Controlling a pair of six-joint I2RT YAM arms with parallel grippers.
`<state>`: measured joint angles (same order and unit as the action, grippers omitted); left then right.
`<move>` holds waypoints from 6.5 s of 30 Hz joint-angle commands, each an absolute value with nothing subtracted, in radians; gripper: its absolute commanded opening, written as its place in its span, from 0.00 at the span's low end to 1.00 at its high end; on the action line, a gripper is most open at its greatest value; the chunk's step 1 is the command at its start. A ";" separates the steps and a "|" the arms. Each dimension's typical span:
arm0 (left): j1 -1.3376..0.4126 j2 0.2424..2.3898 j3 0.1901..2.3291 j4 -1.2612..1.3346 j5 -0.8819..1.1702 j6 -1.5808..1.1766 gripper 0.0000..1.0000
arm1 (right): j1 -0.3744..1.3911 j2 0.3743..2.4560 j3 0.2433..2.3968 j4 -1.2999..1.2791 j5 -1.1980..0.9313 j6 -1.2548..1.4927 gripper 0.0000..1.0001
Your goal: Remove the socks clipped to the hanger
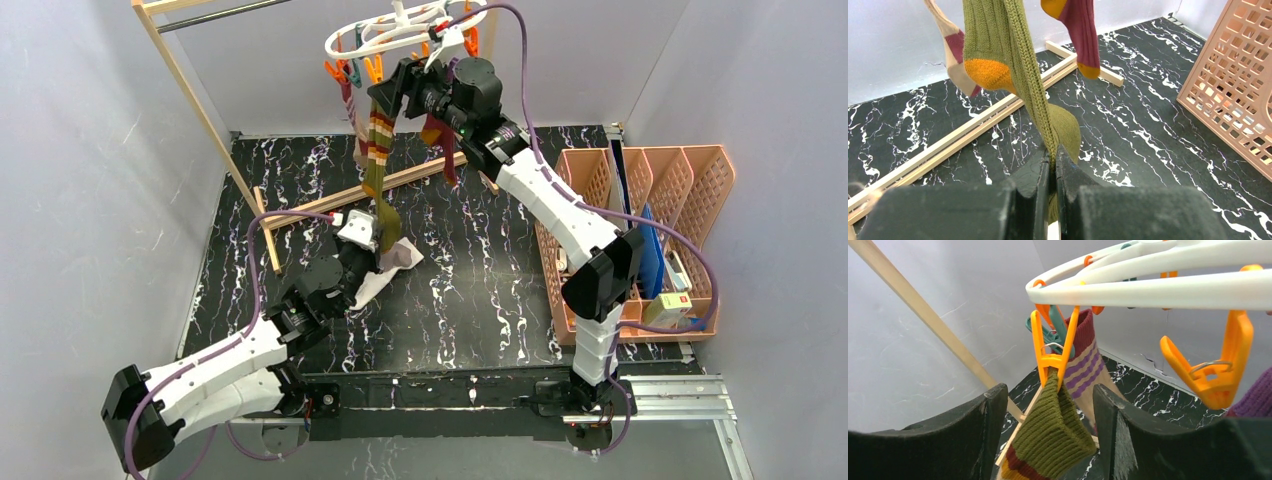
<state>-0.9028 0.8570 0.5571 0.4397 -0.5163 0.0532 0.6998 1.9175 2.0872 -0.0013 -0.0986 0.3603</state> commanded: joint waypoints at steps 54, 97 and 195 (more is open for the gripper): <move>-0.911 0.787 0.495 0.401 -0.518 0.032 0.00 | 0.698 2.052 2.261 0.212 -0.080 0.474 0.38; -0.654 1.216 0.700 0.799 -0.704 0.150 0.96 | 0.667 1.771 1.980 0.217 -0.100 0.404 0.04; -0.607 0.861 0.469 0.410 -0.078 -0.184 0.00 | 0.788 1.789 1.868 0.286 -0.140 0.372 0.68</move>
